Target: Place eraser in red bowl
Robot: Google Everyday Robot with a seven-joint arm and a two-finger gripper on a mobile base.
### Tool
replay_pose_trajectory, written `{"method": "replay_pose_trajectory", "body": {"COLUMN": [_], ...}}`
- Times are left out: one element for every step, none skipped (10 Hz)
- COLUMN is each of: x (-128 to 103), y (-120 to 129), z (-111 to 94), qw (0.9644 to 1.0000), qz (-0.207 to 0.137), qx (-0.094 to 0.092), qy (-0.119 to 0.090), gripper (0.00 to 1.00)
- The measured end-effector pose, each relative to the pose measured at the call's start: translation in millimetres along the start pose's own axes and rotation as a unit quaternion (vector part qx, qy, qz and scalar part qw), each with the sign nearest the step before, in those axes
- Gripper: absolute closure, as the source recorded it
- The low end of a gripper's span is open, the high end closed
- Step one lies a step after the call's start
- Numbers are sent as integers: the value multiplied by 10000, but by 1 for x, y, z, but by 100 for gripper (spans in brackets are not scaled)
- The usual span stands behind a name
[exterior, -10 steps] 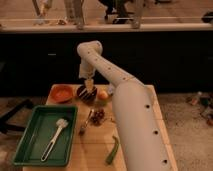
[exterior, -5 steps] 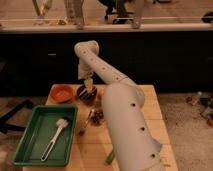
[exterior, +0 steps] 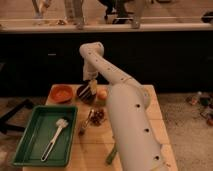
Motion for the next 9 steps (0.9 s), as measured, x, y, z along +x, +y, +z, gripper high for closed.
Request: {"method": "replay_pose_trajectory", "body": {"x": [3,6,7,6,5,2,-2,-6,-9], "y": [2,4,4,3,2,0,-2,-4,-7], "z": [2,5,8,11,13,15,16,17,17], "qw": [10000,10000,9999,9999,9999,9999,9999,9999,9999], "qz": [38,64,80,67,52,20,-18,-52,-93], "qx": [-9,-26,-45,-58,-73,-94,-113,-119,-123], "qy": [-13,-33,-49,-58,-64,-66,-67,-65,-62], "gripper": [20,20,20,20,20,20,20,23,33]}}
